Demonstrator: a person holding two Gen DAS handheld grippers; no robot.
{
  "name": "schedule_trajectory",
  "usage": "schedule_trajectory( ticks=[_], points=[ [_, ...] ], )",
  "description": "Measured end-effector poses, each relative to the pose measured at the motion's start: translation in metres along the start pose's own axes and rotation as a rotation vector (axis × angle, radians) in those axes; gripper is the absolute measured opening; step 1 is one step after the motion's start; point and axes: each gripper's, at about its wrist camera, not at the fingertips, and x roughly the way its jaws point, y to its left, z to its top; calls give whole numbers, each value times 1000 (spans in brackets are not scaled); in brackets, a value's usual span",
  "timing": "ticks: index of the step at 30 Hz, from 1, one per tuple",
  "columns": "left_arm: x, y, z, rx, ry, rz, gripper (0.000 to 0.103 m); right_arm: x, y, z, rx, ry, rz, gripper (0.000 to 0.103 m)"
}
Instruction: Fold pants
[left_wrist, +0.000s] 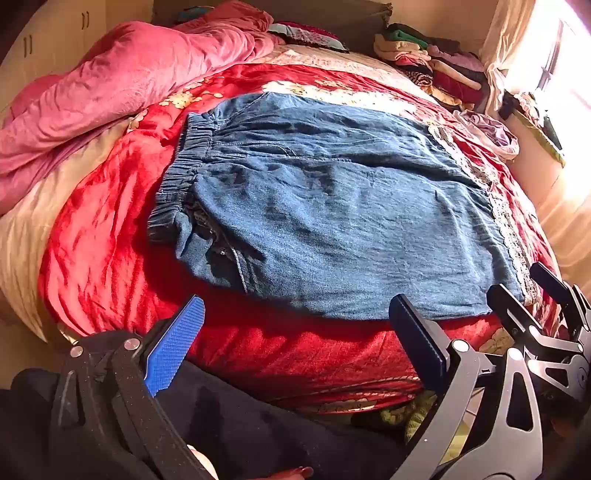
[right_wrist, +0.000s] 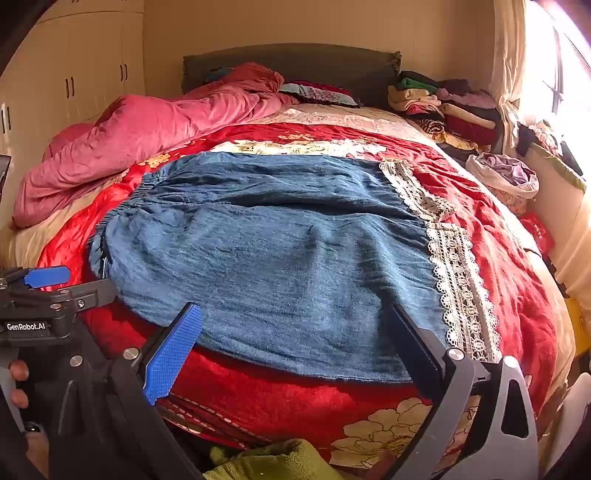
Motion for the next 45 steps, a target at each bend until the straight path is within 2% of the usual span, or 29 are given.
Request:
schedule_trajectory(
  ticks=[45],
  points=[
    [-3,0,3,15,-1,19,94,-1,0,-1,5,0,3,99]
  ],
)
